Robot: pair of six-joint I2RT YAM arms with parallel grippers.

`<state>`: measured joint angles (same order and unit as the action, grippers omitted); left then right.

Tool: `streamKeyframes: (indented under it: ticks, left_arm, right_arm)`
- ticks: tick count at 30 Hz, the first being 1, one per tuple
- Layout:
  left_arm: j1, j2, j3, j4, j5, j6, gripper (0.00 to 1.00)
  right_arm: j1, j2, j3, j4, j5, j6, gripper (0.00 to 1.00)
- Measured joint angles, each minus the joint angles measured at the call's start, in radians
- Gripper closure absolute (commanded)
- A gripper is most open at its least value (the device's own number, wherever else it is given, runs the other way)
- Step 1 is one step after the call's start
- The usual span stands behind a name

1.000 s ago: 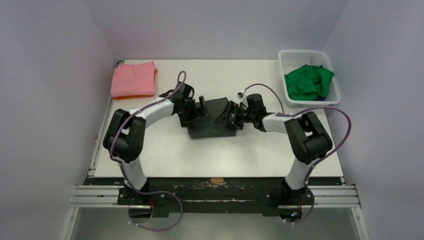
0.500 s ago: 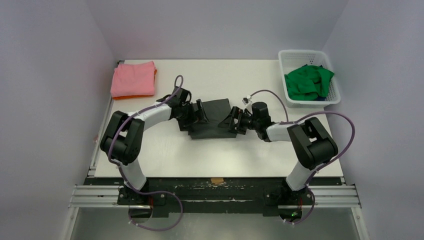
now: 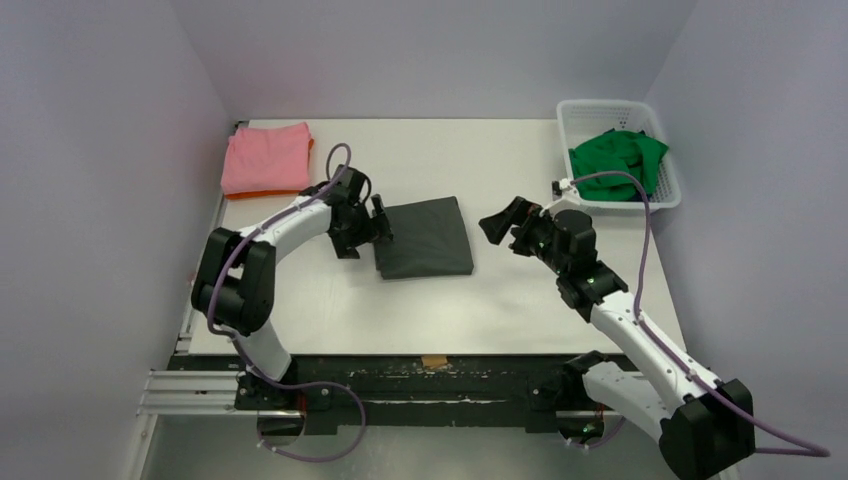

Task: Fold and stack the t-shirts
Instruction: Smooth out wrinkles on the folded tshirt, then put the neatly folded tshirt into the corner of the board with the left arm

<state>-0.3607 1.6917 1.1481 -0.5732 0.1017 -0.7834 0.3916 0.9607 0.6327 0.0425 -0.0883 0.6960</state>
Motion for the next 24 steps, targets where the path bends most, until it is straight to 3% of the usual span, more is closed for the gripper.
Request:
streamKeyframes:
  ticks: [12, 16, 19, 24]
  left_arm:
    - [-0.007, 0.251, 0.191, -0.050, 0.043, -0.008, 0.38]
    - [-0.036, 0.290, 0.235, -0.050, 0.049, -0.010, 0.66]
    - [-0.070, 0.333, 0.287, -0.069, 0.040, -0.011, 0.97]
    - [-0.109, 0.397, 0.412, -0.169, -0.047, 0.018, 1.00]
  right_arm:
    - [0.000, -0.069, -0.008, -0.146, 0.099, -0.023, 0.01]
    - [0.000, -0.089, -0.008, -0.156, 0.106, -0.029, 0.01]
    - [0.000, -0.106, -0.008, -0.156, 0.120, -0.035, 0.01]
    - [0.000, -0.124, -0.008, -0.159, 0.133, -0.041, 0.01]
